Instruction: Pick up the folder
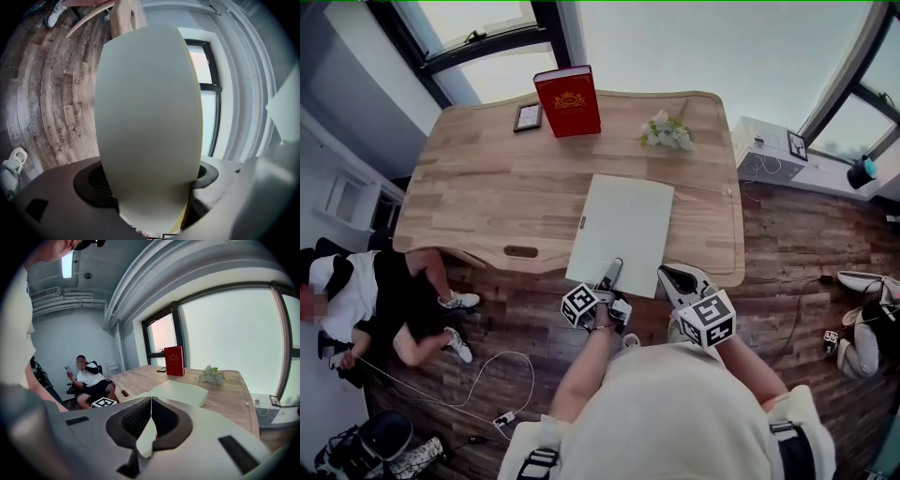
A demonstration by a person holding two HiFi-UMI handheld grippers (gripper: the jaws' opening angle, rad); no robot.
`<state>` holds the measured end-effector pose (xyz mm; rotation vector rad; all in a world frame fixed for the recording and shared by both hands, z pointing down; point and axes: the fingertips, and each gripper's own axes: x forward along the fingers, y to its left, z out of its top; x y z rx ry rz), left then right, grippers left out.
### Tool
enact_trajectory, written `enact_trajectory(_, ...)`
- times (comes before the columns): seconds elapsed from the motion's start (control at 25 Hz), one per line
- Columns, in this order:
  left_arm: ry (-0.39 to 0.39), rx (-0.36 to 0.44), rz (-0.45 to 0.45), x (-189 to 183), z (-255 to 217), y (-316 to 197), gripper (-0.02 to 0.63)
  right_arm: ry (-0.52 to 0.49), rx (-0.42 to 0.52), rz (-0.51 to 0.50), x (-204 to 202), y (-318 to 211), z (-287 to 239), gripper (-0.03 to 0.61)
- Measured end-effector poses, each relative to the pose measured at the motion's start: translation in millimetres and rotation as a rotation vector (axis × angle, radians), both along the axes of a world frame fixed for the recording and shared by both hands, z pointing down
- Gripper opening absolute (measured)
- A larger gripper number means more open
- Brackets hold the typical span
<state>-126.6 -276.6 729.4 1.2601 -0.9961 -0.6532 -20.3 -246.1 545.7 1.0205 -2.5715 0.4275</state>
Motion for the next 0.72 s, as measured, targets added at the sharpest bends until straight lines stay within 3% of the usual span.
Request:
enact_trajectory(0.32, 0.032, 0.020, -0.014, 2, -5, -1, 0.377, 0.002, -0.001, 0.014, 6, 0, 1, 0.020)
enact_trajectory(0.72, 0.014, 0.033, 0.013, -5, -12, 23, 0.350, -0.006, -0.004, 0.012, 4, 13, 3, 0.020)
